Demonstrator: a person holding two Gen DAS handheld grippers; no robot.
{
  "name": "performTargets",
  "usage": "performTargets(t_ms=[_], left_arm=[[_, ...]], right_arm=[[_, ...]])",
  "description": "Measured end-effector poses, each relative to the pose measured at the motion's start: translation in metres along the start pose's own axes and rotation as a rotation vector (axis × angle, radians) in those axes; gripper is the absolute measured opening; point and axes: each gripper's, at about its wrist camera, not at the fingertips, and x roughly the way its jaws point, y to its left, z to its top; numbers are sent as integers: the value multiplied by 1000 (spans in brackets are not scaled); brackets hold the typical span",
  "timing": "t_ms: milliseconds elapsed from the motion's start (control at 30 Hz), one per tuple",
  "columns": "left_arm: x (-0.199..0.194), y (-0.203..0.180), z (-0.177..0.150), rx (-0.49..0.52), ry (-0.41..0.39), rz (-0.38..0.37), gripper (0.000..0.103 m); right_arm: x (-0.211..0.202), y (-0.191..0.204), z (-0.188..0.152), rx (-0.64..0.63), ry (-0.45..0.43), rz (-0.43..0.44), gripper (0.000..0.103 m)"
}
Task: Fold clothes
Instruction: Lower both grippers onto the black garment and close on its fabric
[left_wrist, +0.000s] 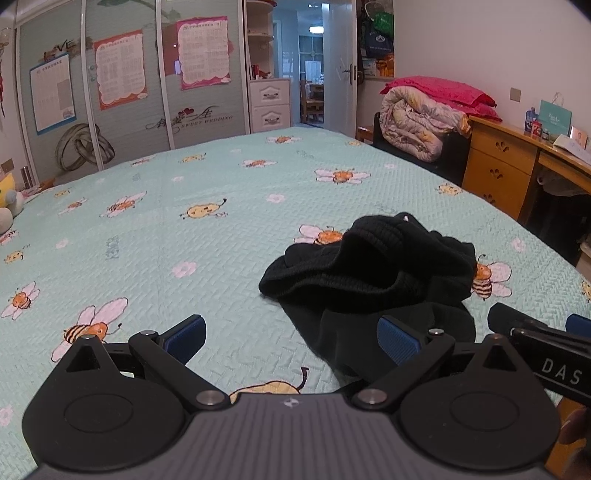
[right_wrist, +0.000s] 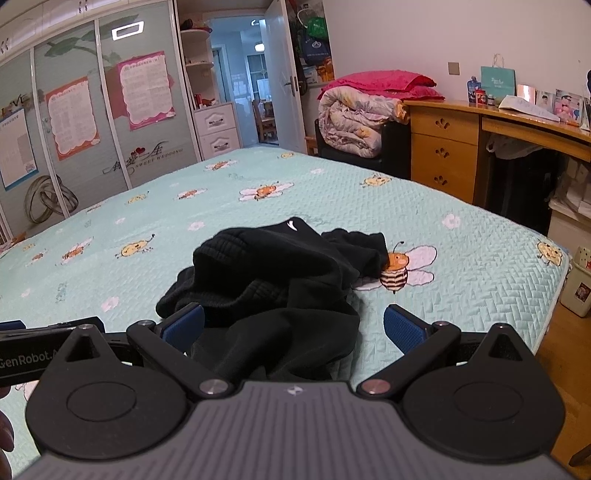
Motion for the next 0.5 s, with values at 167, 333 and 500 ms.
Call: performTargets(t_ms=[167,333,500], left_arm=[[24,-4,-9,8,49,-1,102],[53,-9,-20,11,107,-6,102],[81,-12,-29,1,156,-21,102]], right_arm=[[21,-5,-11,9,44,-10,102],[50,-12,-22,25,104,-20,102],[76,-22,-31,29,139,-39,102]])
